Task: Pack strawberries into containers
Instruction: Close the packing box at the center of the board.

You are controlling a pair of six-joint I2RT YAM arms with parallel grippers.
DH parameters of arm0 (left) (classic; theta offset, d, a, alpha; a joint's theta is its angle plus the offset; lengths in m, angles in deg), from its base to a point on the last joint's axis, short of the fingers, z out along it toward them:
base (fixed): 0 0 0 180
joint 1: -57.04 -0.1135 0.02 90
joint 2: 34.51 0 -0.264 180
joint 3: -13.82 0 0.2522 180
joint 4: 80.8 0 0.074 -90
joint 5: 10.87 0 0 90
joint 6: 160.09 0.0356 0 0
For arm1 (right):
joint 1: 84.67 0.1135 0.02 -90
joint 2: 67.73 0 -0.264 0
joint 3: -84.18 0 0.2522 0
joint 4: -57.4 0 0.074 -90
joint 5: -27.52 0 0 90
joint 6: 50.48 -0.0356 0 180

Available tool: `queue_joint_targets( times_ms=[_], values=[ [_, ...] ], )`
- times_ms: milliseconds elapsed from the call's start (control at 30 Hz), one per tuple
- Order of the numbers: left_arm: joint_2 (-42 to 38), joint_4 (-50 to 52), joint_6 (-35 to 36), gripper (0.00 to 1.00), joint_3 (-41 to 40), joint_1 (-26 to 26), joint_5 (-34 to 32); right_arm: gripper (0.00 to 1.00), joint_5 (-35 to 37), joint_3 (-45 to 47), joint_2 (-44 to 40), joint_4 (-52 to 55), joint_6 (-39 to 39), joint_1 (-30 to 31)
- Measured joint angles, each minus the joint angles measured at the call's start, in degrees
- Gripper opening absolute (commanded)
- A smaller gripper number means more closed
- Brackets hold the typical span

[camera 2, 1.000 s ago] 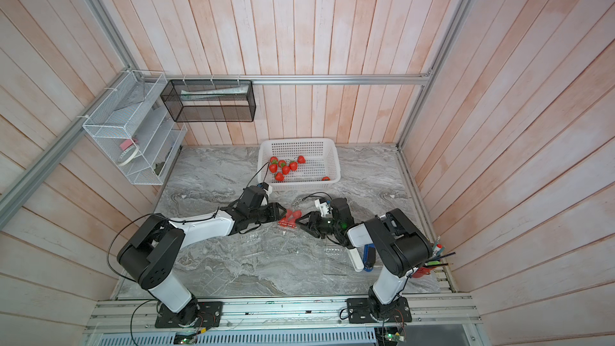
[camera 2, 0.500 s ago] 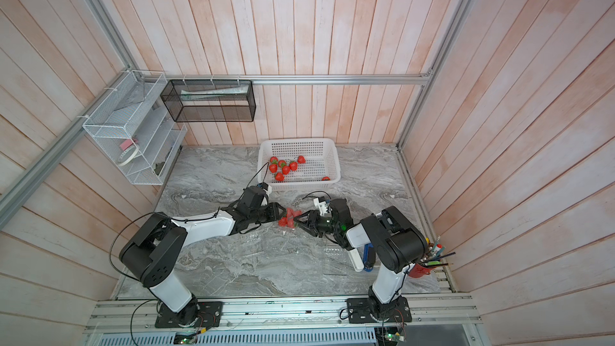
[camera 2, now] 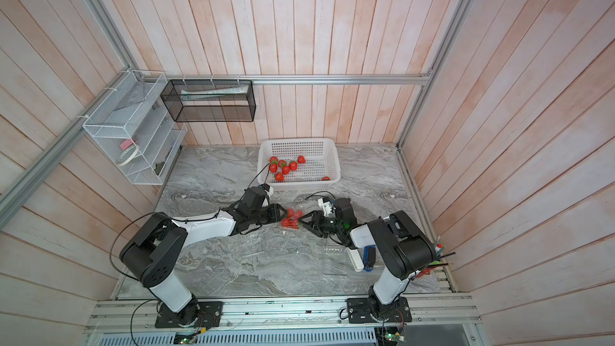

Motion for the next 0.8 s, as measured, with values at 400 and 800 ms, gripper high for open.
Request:
queue_joint_targets(
  times_ms=[400,800],
  values=[
    [0.02,2.08,0.48,0.46,1.18,0.17,0.26,0.52,3.98,-2.47,-3.30,13.18,8.11,-1.07],
    [0.37,3.28,0.90,0.46,1.86,0.20,0.24,0.33,3.45,-2.29,-11.87,17.42,10.01,-1.31]
  ],
)
